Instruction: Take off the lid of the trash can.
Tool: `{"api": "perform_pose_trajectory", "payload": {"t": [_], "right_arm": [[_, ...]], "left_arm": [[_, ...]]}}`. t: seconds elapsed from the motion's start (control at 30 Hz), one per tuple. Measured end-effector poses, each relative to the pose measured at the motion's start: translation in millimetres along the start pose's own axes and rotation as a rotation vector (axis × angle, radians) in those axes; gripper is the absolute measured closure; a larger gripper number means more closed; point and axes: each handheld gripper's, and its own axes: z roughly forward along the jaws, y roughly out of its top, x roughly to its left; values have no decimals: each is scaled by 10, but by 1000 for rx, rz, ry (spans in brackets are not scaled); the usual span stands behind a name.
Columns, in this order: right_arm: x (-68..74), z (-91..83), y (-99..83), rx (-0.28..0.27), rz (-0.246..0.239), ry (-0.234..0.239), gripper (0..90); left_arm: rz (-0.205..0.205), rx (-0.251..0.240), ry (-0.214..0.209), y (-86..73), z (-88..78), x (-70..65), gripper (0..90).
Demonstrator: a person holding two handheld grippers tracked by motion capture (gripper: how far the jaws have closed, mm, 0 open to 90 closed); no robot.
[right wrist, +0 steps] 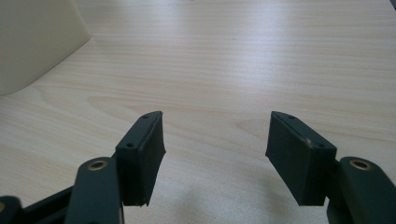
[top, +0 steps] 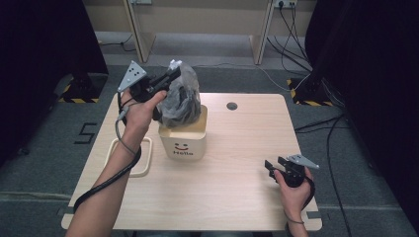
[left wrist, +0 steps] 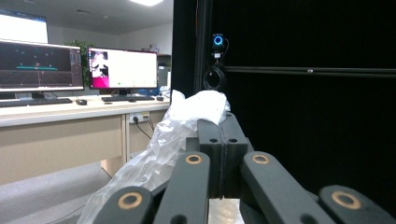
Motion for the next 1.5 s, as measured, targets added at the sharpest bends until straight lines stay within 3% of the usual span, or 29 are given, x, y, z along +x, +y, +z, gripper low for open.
{"api": "perform_pose_trajectory", "payload": {"t": [0.5,1.5], "right_arm": [[-3,-1,-1,0,4,0,365],[-20,-5,-2,-5,26,2,362]], "left_arm": [[12,-36,9,176,-11,45,900],[27,-89,13,296,-33,122,900]]}}
